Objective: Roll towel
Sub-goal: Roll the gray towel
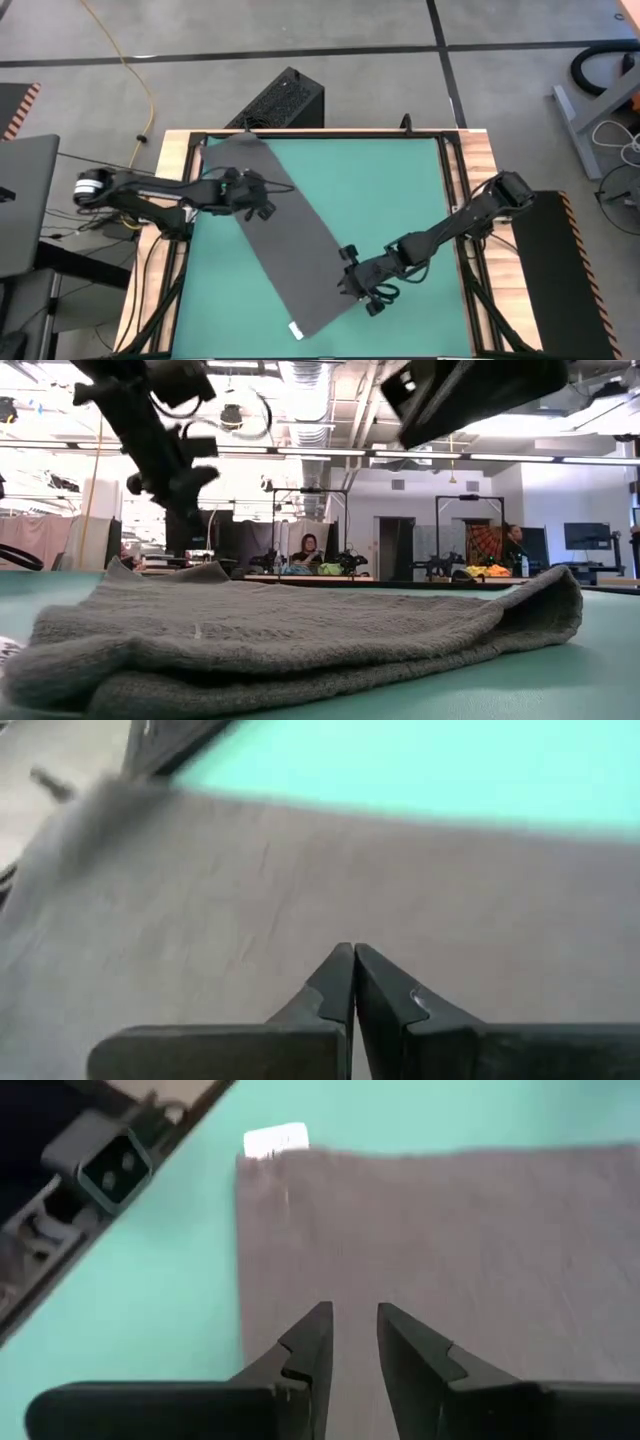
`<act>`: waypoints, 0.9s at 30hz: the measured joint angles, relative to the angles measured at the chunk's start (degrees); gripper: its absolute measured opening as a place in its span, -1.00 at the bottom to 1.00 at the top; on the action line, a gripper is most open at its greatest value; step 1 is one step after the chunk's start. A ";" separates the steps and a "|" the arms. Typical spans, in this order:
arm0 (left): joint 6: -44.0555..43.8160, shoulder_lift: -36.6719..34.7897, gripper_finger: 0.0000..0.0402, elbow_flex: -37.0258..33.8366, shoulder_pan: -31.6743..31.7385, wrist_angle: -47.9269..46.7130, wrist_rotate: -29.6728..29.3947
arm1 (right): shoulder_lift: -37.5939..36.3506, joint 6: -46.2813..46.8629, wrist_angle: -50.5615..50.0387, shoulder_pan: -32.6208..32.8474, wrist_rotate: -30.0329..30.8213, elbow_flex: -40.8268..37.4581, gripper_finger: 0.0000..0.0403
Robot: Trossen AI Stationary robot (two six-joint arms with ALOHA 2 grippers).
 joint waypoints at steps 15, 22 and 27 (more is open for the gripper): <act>-14.59 12.26 -1.00 -2.81 -21.43 25.43 8.25 | -14.58 -2.44 39.13 -3.09 6.22 -26.35 -0.47; -19.73 24.14 -1.00 -1.69 -21.02 26.85 10.36 | -6.32 -0.08 50.04 -10.36 5.53 -28.87 -0.47; -19.89 30.20 -1.00 -1.37 -22.31 25.61 6.36 | -3.36 1.83 50.33 -10.10 5.58 -28.21 -0.47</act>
